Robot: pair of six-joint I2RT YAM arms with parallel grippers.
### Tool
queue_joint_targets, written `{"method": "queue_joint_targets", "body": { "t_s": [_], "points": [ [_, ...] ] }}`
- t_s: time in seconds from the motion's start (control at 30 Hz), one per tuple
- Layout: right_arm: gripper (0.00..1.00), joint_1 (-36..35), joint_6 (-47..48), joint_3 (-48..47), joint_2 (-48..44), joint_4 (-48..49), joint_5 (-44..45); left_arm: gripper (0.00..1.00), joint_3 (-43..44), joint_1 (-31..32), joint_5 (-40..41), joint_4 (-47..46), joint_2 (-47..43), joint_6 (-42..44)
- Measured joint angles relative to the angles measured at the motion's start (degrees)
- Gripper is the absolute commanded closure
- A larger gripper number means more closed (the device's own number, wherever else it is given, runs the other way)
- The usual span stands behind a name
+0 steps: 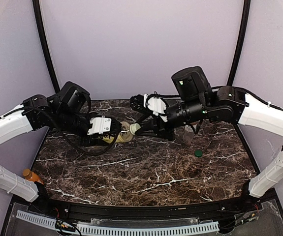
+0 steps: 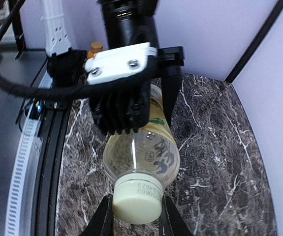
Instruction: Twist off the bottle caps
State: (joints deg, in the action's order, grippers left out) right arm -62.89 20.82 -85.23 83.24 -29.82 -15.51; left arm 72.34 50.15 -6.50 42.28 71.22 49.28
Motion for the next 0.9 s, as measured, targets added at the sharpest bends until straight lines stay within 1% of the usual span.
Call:
{"method": "queue_joint_targets", "body": {
  "t_s": [0.1,0.2,0.23,0.27,0.3,0.33,0.37,0.43,0.53,0.6,0.67,0.77,0.8,0.9],
  "points": [
    [1.0,-2.51,10.25,-2.16,0.76,-4.02,1.7,0.97,0.07,0.0,-6.03,4.2,0.07,-2.51],
    [0.99,-4.26,18.49,-3.52,1.31,-6.51,3.91,0.97,0.33,-0.02,-8.92,6.54,0.35,-3.72],
    [0.85,-4.63,20.57,-3.74,1.42,-6.93,4.72,0.97,0.39,-0.02,-9.31,6.93,0.44,-3.91],
    [0.63,-4.98,22.21,-3.91,1.53,-7.19,5.42,0.98,0.44,-0.02,-9.6,7.3,0.55,-4.13],
    [0.39,-5.25,23.52,-4.02,1.66,-7.39,6.34,0.98,0.46,-0.02,-9.66,7.52,0.59,-4.33],
    [0.09,-5.51,24.52,-4.04,1.73,-7.45,7.04,0.98,0.46,-0.02,-9.7,7.63,0.63,-4.46],
    [0.02,-5.77,25.46,-4.04,1.9,-6.97,7.96,0.98,0.46,0.0,-10.08,7.41,0.7,-4.52],
    [0.01,-6.25,25.38,-4.04,2.4,-4.83,9.57,0.98,0.48,0.57,-10.95,6.34,0.83,-4.9],
    [0.01,-6.49,22.77,-3.69,2.27,-1.29,12.44,0.97,0.48,0.96,-10.47,4.37,0.81,-5.79],
    [0.01,-6.49,19.3,-2.36,0.98,1.95,13.03,0.97,0.33,0.96,-9.16,2.38,0.81,-6.49],
    [0.02,-5.92,15.17,-0.13,-1.53,4.94,12.26,0.97,-0.57,0.98,-6.19,-0.85,0.52,-7.08],
    [0.03,-3.96,4.63,2.67,-6.19,9.25,9.64,0.97,-3.02,1.03,-0.24,-6.34,-0.11,-7.39],
    [0.04,-3.04,0.66,2.64,-7.04,10.34,9.25,0.97,-4.07,1.07,2.38,-8.59,-0.35,-7.28],
    [0.13,0.81,-15.63,1.38,-7.85,13.53,9.75,0.97,-7.48,1.11,11.76,-16.44,-0.7,-5.51]
  ]
}}
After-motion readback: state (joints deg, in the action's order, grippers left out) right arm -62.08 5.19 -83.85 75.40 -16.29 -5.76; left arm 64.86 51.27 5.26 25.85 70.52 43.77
